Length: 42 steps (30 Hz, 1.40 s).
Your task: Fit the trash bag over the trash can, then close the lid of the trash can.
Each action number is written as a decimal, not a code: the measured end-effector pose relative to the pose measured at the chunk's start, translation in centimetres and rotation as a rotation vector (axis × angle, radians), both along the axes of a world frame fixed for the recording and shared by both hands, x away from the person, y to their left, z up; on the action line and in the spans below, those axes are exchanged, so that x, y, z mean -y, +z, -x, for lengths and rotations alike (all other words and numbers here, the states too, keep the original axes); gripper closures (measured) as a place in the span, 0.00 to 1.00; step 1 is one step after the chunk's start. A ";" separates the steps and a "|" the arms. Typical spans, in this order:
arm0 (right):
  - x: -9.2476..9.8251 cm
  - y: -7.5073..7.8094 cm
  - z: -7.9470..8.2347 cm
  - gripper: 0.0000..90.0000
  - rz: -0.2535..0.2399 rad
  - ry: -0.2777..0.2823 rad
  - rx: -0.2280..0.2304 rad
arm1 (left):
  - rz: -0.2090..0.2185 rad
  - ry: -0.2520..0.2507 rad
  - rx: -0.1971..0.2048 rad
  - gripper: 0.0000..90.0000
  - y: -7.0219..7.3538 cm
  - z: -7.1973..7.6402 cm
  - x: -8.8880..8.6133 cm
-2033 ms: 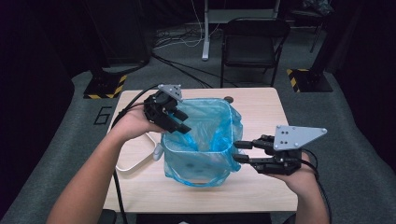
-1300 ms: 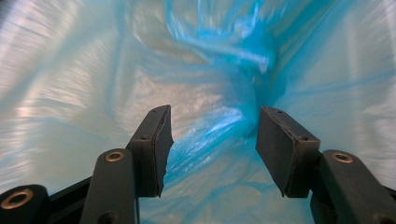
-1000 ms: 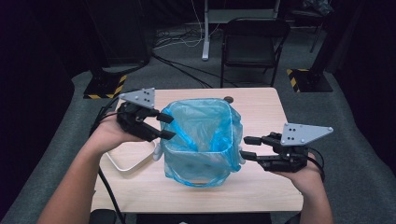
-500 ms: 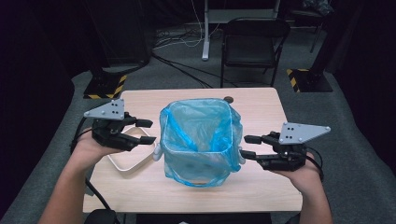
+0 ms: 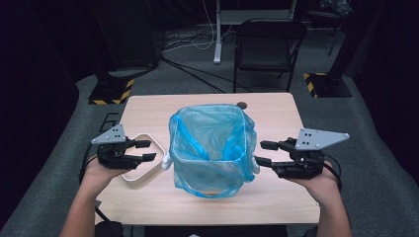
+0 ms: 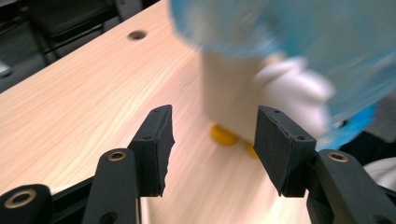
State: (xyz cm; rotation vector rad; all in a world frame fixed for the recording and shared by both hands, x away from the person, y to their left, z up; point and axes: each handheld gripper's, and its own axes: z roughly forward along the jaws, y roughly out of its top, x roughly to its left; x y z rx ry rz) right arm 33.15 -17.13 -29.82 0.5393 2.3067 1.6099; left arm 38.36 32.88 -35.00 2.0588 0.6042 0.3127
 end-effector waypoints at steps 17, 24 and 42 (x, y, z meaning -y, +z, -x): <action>0.1 -0.4 -0.3 0.53 0.005 -0.041 -0.005 | 0.064 0.189 -0.007 0.51 -6.7 -0.6 -3.6; 0.1 -0.2 0.0 0.53 -0.002 -0.042 0.012 | 0.036 0.234 -0.018 0.50 -8.5 -0.8 -4.1; -0.3 -0.5 -0.2 0.54 0.038 -0.075 0.021 | -0.082 0.259 -0.115 0.58 -13.1 -1.8 -2.5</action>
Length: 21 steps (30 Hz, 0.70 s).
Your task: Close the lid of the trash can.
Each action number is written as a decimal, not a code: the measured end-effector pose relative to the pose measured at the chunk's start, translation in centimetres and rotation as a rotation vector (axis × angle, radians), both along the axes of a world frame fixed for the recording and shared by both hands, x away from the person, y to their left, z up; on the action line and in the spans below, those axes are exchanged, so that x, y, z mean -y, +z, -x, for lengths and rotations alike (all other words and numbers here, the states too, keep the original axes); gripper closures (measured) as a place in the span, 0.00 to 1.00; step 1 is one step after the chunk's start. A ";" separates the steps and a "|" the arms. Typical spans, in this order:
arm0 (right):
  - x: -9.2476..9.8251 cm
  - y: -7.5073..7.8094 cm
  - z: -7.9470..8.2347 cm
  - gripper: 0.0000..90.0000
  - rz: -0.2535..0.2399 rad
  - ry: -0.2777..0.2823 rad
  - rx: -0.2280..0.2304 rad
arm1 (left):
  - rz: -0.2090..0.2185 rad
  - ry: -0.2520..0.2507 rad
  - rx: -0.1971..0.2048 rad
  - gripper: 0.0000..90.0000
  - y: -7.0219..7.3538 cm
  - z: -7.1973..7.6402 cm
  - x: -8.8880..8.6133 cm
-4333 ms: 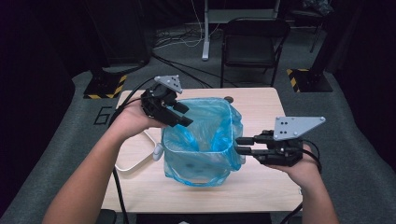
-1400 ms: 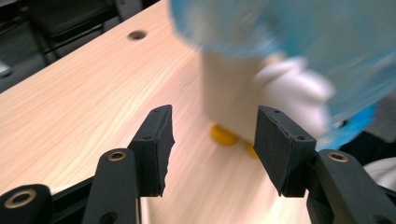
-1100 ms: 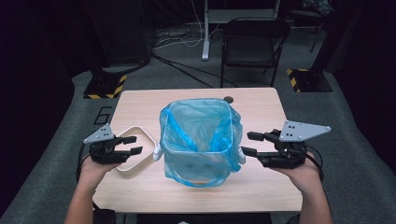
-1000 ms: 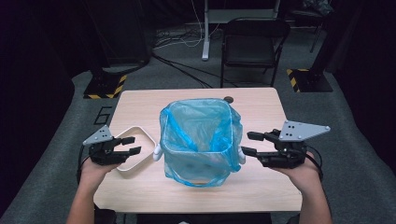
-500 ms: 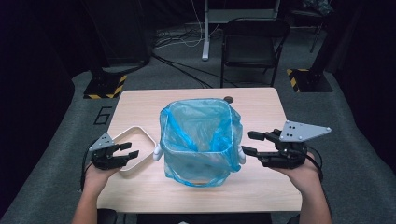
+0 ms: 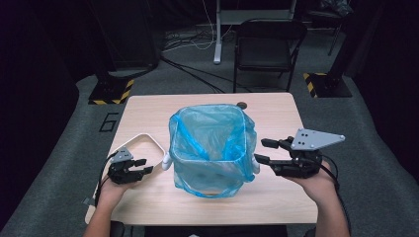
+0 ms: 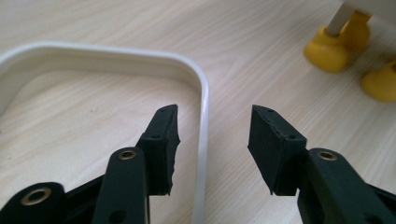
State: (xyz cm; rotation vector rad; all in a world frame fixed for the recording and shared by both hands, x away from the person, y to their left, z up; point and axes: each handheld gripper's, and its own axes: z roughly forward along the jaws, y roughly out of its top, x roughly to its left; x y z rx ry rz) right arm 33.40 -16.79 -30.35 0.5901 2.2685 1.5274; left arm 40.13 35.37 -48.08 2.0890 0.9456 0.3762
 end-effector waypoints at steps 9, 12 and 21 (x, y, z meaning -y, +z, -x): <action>0.0 0.0 0.1 0.54 0.002 -0.006 0.013 | -0.057 -0.005 -0.051 0.68 -1.2 -0.5 0.0; -0.1 0.0 0.2 0.53 0.004 -0.006 0.017 | -0.084 -0.007 -0.062 0.70 -1.6 -0.6 0.2; 0.0 0.1 0.3 0.53 -0.007 -0.004 0.024 | -0.172 -0.044 -0.103 0.80 -2.5 -1.1 1.3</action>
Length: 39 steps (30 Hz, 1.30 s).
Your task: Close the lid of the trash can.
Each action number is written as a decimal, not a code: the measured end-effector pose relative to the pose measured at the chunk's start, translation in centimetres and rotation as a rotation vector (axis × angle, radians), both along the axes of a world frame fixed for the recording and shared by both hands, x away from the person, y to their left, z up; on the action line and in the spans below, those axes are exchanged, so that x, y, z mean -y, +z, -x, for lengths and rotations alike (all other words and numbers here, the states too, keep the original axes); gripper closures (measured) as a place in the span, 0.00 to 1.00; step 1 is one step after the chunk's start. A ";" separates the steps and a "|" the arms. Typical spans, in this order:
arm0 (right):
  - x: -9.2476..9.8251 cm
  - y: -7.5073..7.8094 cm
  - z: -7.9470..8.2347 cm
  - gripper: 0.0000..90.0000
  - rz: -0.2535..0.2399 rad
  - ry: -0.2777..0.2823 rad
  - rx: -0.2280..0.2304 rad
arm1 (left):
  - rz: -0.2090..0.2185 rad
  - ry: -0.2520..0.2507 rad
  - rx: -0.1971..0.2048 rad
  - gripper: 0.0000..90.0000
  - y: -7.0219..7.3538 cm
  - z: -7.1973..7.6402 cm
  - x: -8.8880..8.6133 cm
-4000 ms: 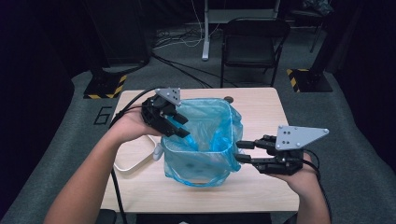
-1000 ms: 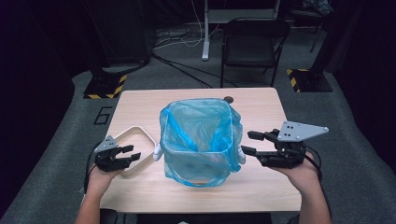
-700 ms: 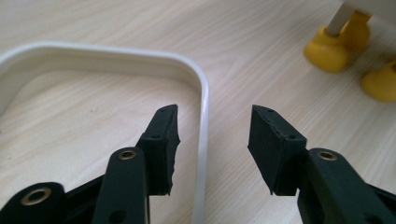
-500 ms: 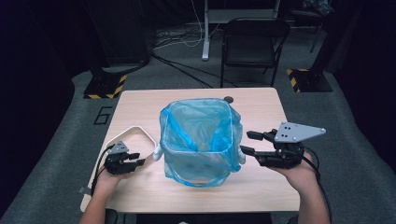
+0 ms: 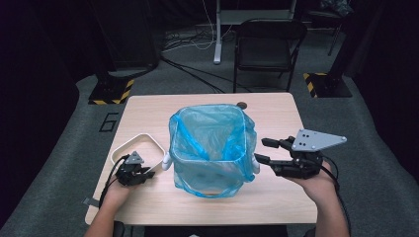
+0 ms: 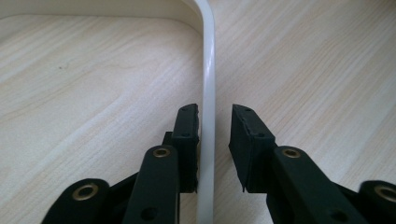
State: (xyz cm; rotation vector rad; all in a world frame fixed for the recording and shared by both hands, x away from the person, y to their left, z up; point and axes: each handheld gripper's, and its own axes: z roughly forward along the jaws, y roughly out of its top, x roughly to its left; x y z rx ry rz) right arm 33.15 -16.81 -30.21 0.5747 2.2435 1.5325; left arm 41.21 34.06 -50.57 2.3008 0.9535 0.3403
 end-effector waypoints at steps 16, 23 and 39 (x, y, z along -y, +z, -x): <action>-0.3 -0.1 0.0 0.53 0.006 0.004 0.003 | 0.016 -0.036 0.003 0.93 1.1 0.3 0.2; -0.2 -0.1 0.0 0.54 0.005 0.002 -0.002 | 0.038 -0.088 0.028 0.93 3.1 0.4 0.5; -0.2 -0.3 -0.1 0.53 0.007 -0.001 -0.006 | 0.110 -0.138 -0.033 0.92 6.7 -1.0 0.3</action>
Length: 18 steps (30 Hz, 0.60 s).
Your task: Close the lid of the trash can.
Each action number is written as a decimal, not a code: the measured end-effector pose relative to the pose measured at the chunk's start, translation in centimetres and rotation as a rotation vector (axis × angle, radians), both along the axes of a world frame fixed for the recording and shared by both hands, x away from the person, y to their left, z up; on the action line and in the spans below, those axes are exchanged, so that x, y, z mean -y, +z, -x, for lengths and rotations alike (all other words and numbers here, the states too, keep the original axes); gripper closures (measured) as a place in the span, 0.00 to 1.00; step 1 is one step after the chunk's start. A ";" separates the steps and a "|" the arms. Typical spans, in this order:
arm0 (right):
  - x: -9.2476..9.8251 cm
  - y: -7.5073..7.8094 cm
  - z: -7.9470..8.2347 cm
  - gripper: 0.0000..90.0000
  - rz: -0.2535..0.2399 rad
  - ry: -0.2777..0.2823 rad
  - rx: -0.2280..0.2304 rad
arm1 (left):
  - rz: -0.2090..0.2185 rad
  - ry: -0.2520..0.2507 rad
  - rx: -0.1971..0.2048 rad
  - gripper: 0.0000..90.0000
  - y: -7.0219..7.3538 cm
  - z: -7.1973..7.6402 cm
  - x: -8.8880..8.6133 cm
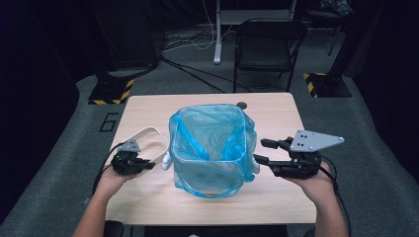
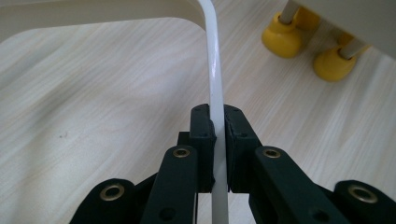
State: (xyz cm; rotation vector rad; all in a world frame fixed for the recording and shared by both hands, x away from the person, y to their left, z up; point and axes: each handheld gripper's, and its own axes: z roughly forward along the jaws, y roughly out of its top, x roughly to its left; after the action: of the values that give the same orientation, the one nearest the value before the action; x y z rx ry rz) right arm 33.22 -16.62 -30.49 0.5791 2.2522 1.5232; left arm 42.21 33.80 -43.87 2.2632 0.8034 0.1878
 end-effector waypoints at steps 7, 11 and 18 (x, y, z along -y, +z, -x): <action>0.1 0.0 0.1 0.53 -0.002 0.004 0.001 | 0.023 -0.024 0.014 0.92 2.7 -0.4 0.3; 0.0 0.0 0.1 0.53 -0.001 0.005 -0.001 | 0.030 -0.038 0.012 0.92 3.8 -0.6 0.6; 0.0 0.0 0.0 0.53 0.000 0.004 -0.002 | 0.023 -0.070 0.032 0.92 7.3 -1.1 1.5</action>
State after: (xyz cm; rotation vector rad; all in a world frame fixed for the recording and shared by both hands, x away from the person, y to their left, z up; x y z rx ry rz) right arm 33.17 -16.66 -30.48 0.5764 2.2564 1.5247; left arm 43.31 32.27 -36.61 2.2574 0.7053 0.1806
